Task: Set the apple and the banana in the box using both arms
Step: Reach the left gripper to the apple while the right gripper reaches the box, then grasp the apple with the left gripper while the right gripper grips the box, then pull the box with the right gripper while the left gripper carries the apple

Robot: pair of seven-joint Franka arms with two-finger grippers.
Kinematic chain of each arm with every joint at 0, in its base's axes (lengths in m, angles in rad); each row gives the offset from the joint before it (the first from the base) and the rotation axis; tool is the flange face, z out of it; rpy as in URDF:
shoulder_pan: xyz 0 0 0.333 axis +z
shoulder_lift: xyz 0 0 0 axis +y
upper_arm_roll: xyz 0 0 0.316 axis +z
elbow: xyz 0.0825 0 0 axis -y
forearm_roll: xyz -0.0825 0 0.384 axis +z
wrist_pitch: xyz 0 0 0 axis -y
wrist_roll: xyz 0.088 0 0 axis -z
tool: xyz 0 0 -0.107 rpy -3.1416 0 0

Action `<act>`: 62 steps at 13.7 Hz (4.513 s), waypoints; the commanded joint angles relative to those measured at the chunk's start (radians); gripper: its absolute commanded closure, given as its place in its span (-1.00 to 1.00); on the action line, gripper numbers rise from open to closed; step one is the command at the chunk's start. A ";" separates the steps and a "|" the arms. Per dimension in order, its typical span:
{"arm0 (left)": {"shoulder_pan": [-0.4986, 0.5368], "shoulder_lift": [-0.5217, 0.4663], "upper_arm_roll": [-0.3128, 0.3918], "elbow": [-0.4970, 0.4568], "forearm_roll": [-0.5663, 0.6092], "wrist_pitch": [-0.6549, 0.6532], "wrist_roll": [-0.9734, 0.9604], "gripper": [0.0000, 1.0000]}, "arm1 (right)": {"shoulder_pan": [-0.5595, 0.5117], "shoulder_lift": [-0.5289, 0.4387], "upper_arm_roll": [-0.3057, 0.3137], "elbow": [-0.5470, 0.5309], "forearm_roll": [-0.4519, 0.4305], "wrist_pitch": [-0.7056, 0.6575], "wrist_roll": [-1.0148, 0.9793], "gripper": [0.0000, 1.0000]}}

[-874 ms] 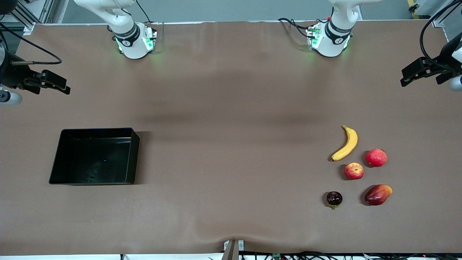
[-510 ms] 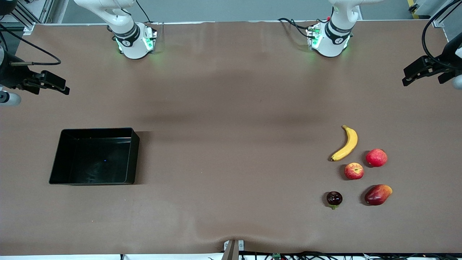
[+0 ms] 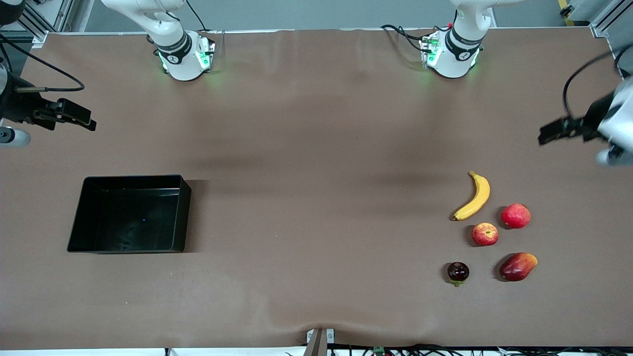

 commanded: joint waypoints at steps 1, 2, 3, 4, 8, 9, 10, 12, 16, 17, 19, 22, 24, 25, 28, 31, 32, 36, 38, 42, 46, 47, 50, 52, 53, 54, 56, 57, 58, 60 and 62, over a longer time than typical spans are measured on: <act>0.002 0.081 -0.001 -0.022 0.013 0.121 -0.005 -1.00 | -0.037 0.024 0.010 -0.046 -0.006 0.055 -0.001 -1.00; 0.002 0.115 -0.001 -0.022 0.012 0.159 -0.019 -1.00 | -0.038 0.049 0.009 -0.052 -0.006 0.055 -0.001 -1.00; 0.002 0.147 -0.001 -0.023 0.013 0.193 -0.039 -1.00 | -0.041 0.081 0.009 -0.053 -0.008 0.063 0.001 -1.00; 0.002 0.180 -0.001 -0.023 0.013 0.221 -0.044 -1.00 | -0.054 0.112 0.009 -0.053 -0.012 0.081 0.001 -1.00; 0.003 0.308 -0.001 -0.046 0.015 0.342 -0.039 -1.00 | -0.104 0.224 0.009 -0.055 -0.025 0.244 -0.001 -1.00; 0.006 0.345 -0.001 -0.051 0.015 0.385 -0.039 -1.00 | -0.109 0.248 0.009 -0.055 -0.025 0.279 0.001 -1.00; 0.008 0.374 -0.001 -0.063 0.015 0.438 -0.039 -1.00 | -0.111 0.271 0.009 -0.055 -0.026 0.319 -0.001 -1.00; 0.040 0.433 0.001 -0.063 0.015 0.498 -0.026 -1.00 | -0.132 0.332 0.009 -0.056 -0.032 0.414 -0.001 -1.00; 0.068 0.482 -0.001 -0.051 0.013 0.509 -0.025 -1.00 | -0.164 0.414 0.009 -0.127 -0.122 0.651 -0.002 -1.00; 0.068 0.491 -0.001 -0.048 0.012 0.517 -0.027 -1.00 | -0.172 0.419 0.009 -0.165 -0.161 0.734 -0.004 -1.00; 0.059 0.510 -0.001 -0.027 0.013 0.523 -0.041 -1.00 | -0.205 0.449 0.010 -0.173 -0.202 0.804 -0.045 -1.00; 0.048 0.537 -0.001 -0.002 0.033 0.525 -0.036 -1.00 | -0.270 0.500 0.010 -0.171 -0.204 0.893 -0.178 -1.00; 0.040 0.548 -0.001 0.000 0.035 0.538 -0.038 -1.00 | -0.295 0.526 0.010 -0.171 -0.202 0.922 -0.224 -1.00; 0.040 0.550 -0.001 0.000 0.035 0.549 -0.035 -1.00 | -0.305 0.538 0.012 -0.173 -0.201 0.922 -0.237 -1.00; 0.039 0.573 -0.002 0.021 0.033 0.569 -0.030 -1.00 | -0.324 0.573 0.013 -0.176 -0.190 0.915 -0.249 -1.00; 0.023 0.579 -0.004 0.036 0.032 0.569 -0.042 -1.00 | -0.336 0.606 0.018 -0.178 -0.186 0.915 -0.252 -1.00; 0.022 0.580 -0.004 0.047 0.032 0.569 -0.042 -1.00 | -0.336 0.609 0.018 -0.178 -0.184 0.913 -0.269 -0.27; 0.016 0.605 -0.011 0.070 0.025 0.571 -0.044 -1.00 | -0.344 0.610 0.016 -0.178 -0.063 0.905 -0.349 1.00; 0.011 0.622 -0.011 0.070 0.025 0.595 -0.045 -1.00 | -0.342 0.609 0.016 -0.170 -0.061 0.887 -0.353 1.00; 0.013 0.639 -0.010 0.067 0.028 0.612 -0.044 -1.00 | -0.330 0.597 0.018 -0.104 -0.061 0.804 -0.355 1.00; 0.014 0.636 -0.008 0.064 0.038 0.612 -0.024 -1.00 | -0.296 0.564 0.021 -0.011 -0.060 0.665 -0.346 1.00; 0.023 0.634 -0.008 0.059 0.039 0.612 -0.022 -1.00 | -0.270 0.548 0.021 -0.010 -0.058 0.664 -0.341 1.00; 0.029 0.623 -0.007 0.032 0.041 0.601 -0.022 -0.45 | -0.175 0.514 0.021 -0.010 -0.058 0.663 -0.265 1.00; 0.026 0.619 -0.007 0.027 0.041 0.598 -0.028 0.15 | -0.105 0.497 0.022 -0.010 -0.057 0.648 -0.168 1.00; 0.026 0.622 -0.007 0.027 0.041 0.598 -0.027 0.48 | -0.069 0.488 0.022 -0.010 -0.043 0.625 -0.124 1.00; 0.028 0.619 -0.007 0.027 0.041 0.597 -0.027 0.83 | -0.043 0.480 0.021 -0.010 -0.005 0.608 -0.101 1.00; 0.023 0.599 -0.005 0.030 0.041 0.588 -0.021 1.00 | -0.003 0.465 0.021 -0.010 0.075 0.560 -0.090 1.00; 0.022 0.587 -0.007 0.038 0.042 0.551 -0.021 1.00 | 0.020 0.460 0.021 -0.010 0.103 0.534 -0.085 1.00; 0.020 0.565 -0.008 0.038 0.042 0.527 -0.021 1.00 | 0.040 0.451 0.021 -0.012 0.121 0.517 -0.062 1.00; 0.019 0.513 -0.013 0.038 0.042 0.488 -0.012 1.00 | 0.111 0.442 0.021 -0.012 0.129 0.505 0.042 1.00; 0.014 0.470 -0.023 0.038 0.042 0.445 -0.010 1.00 | 0.202 0.442 0.019 -0.012 0.129 0.516 0.177 1.00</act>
